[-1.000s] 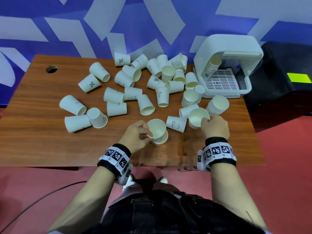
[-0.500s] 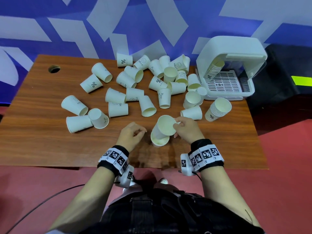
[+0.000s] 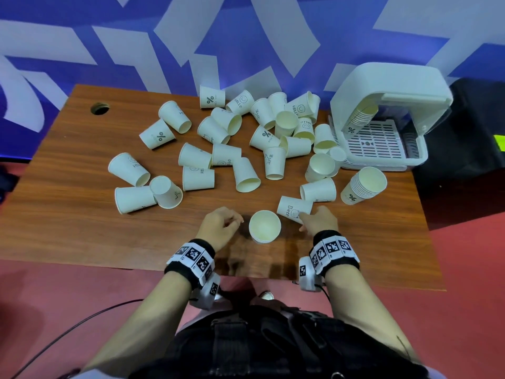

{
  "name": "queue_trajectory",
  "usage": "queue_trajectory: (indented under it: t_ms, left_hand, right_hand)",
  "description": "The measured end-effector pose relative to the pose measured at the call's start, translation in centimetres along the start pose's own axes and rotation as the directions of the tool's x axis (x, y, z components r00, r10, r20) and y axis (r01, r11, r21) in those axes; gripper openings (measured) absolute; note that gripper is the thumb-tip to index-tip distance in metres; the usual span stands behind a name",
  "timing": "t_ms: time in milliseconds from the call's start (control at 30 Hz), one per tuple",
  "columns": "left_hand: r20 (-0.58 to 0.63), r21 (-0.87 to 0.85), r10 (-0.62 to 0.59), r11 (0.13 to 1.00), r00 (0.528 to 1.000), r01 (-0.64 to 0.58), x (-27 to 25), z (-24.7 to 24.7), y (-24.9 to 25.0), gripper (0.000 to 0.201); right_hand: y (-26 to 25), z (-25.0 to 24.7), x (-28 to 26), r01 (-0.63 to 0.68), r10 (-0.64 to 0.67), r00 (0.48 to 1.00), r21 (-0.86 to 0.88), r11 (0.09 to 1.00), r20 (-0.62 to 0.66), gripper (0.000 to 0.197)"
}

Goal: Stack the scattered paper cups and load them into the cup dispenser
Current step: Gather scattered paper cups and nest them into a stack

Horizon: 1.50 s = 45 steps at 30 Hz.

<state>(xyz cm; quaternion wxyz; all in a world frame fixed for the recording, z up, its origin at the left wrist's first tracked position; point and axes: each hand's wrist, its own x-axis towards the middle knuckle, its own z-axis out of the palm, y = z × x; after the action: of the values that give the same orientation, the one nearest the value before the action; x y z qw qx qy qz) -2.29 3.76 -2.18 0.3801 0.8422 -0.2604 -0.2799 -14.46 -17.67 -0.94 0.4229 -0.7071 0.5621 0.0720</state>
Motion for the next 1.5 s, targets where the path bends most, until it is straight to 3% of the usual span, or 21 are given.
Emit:
queue_trajectory:
  t_ms: [200, 333, 400, 533, 700, 933, 1067, 1200, 1367, 1500]
  left_hand:
    - [-0.020, -0.011, -0.031, 0.999, 0.999, 0.031, 0.1, 0.0, -0.1, 0.014]
    - [-0.018, 0.011, -0.037, 0.999, 0.999, 0.037, 0.2, -0.2, -0.4, 0.014]
    - [-0.017, 0.020, -0.038, 0.999, 0.999, 0.038, 0.2, -0.2, -0.5, 0.014]
    - [-0.015, 0.014, -0.043, 0.999, 0.999, 0.043, 0.2, -0.1, -0.3, 0.015]
    - [-0.035, 0.038, -0.038, 0.999, 0.999, 0.040, 0.7, 0.2, -0.5, 0.015]
    - [-0.077, 0.158, -0.029, 0.987, 0.997, 0.041, 3.4, 0.5, -1.1, 0.027]
    - [-0.100, 0.162, -0.026, 0.986, 0.995, 0.042, 5.5, 0.6, -0.6, 0.031]
    - [-0.046, 0.333, -0.023, 0.942, 0.999, 0.037, 7.5, 0.8, -0.1, 0.034]
    - [0.196, 0.543, -0.235, 0.834, 0.952, 0.094, 10.0, 0.9, 0.3, 0.042]
    - [0.196, 0.567, -0.213, 0.821, 0.957, 0.066, 11.0, 0.9, 0.4, 0.035]
  right_hand:
    - [0.0, 1.5, 1.0, -0.098, 0.094, 0.994, 0.074, 0.992, 0.054, 0.014]
    - [0.1, 1.5, 0.7, -0.095, 0.083, 0.995, 0.253, 0.963, 0.056, 0.011]
    - [0.3, 1.3, 0.5, -0.047, 0.041, 0.999, 0.341, 0.939, 0.026, 0.008]
    - [0.5, 0.5, 0.2, 0.076, -0.078, 0.997, 0.454, 0.888, -0.015, 0.028]
    - [0.0, -1.1, -1.4, 0.317, -0.262, 0.948, 0.439, 0.841, -0.182, 0.031]
    - [-1.4, -2.0, -5.0, 0.474, -0.501, 0.861, 0.487, 0.734, -0.083, 0.038]
    - [-0.8, -0.9, -5.3, 0.503, -0.560, 0.829, 0.414, 0.758, 0.018, 0.038]
    - [-0.7, 0.1, -5.5, 0.518, -0.565, 0.818, 0.292, 0.804, 0.105, 0.035]
    - [-0.3, 0.2, -4.1, 0.422, -0.464, 0.881, 0.289, 0.859, 0.093, 0.038]
    - [0.8, -0.3, -1.3, 0.314, -0.322, 0.947, 0.236, 0.919, -0.005, 0.029]
